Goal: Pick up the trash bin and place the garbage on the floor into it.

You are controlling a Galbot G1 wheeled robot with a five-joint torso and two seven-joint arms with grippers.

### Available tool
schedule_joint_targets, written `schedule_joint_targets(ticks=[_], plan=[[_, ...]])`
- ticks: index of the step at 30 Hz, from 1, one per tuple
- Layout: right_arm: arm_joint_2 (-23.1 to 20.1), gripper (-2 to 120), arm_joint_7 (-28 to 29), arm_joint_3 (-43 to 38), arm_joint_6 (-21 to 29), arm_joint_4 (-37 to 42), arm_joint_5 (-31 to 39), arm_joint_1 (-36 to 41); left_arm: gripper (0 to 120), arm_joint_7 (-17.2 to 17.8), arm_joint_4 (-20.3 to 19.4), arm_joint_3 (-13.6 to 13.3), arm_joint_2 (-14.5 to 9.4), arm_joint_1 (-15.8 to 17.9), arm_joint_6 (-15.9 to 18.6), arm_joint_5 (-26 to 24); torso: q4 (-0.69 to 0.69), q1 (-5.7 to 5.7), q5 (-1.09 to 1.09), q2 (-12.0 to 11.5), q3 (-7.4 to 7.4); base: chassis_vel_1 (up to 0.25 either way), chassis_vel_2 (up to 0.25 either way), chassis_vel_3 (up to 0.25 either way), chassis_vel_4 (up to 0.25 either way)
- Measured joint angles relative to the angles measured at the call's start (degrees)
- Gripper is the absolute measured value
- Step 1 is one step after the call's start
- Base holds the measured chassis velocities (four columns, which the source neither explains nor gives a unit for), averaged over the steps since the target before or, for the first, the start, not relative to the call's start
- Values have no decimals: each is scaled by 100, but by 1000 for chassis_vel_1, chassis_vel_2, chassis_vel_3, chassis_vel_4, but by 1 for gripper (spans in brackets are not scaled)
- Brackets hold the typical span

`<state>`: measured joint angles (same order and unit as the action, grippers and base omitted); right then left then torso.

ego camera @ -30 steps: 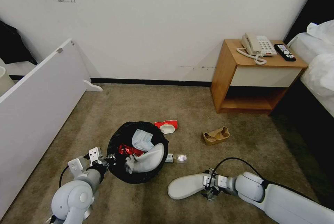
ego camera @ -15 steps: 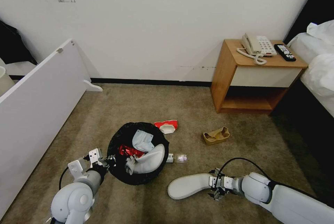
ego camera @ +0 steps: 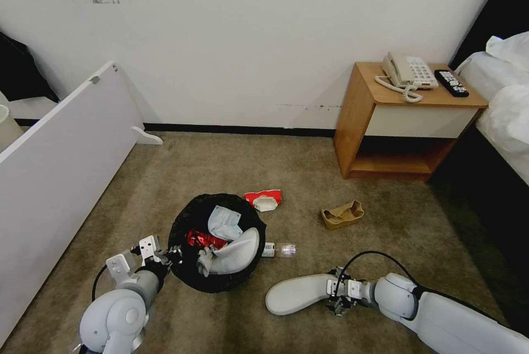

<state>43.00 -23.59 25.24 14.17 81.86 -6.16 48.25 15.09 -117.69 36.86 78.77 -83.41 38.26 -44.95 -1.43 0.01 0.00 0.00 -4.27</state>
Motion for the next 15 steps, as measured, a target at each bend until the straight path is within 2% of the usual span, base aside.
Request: schedule_joint_targets(ticks=[15], plan=[[204,100,-57,8,-87,-222,-45,-75,1,-42,123,-21,39,45,-17,11,-4,0,-9,1,1,0,0,0,0]])
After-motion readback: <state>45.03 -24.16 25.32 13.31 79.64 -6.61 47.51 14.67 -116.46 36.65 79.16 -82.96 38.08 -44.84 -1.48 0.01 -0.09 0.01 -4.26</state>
